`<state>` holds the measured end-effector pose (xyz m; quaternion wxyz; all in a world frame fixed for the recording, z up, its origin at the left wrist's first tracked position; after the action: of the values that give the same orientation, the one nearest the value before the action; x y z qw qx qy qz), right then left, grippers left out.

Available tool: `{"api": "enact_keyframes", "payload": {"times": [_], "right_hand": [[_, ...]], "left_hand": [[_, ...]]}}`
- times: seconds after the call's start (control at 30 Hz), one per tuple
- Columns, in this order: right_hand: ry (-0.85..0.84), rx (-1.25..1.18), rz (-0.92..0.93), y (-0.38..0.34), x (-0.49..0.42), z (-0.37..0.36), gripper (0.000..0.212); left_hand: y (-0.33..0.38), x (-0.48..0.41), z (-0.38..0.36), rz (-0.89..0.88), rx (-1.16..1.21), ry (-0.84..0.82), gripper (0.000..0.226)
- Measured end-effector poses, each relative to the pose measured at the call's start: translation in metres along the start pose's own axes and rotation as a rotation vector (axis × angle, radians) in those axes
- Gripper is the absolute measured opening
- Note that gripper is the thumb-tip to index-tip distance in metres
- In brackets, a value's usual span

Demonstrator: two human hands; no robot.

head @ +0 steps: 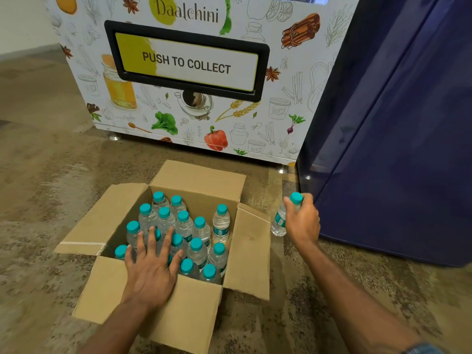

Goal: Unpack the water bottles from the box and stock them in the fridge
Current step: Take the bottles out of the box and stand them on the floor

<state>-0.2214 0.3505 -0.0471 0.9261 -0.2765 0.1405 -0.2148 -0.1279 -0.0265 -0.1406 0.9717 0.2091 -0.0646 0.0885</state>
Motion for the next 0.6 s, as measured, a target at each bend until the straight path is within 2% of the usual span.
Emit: {"api": "enact_keyframes", "payload": {"times": [0.3, 0.6], "right_hand": [[-0.107, 0.101, -0.061, 0.028, 0.014, -0.045, 0.038], [-0.225, 0.102, -0.126, 0.054, 0.015, -0.078, 0.036]], "left_hand": [[0.0, 0.0, -0.001, -0.012, -0.004, 0.008, 0.104], [-0.004, -0.004, -0.004, -0.013, -0.008, 0.04, 0.085]]}}
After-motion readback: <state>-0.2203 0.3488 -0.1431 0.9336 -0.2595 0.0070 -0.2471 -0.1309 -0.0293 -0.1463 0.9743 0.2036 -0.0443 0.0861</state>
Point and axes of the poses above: each hand's wrist, its own x-axis away from the middle knuckle, its own z-axis out of the back of the hand, y = z × x, the point moved 10 cm from there along -x, towards the middle knuckle, and after that the axes turned 13 degrees about x, right-handed, at the moved point
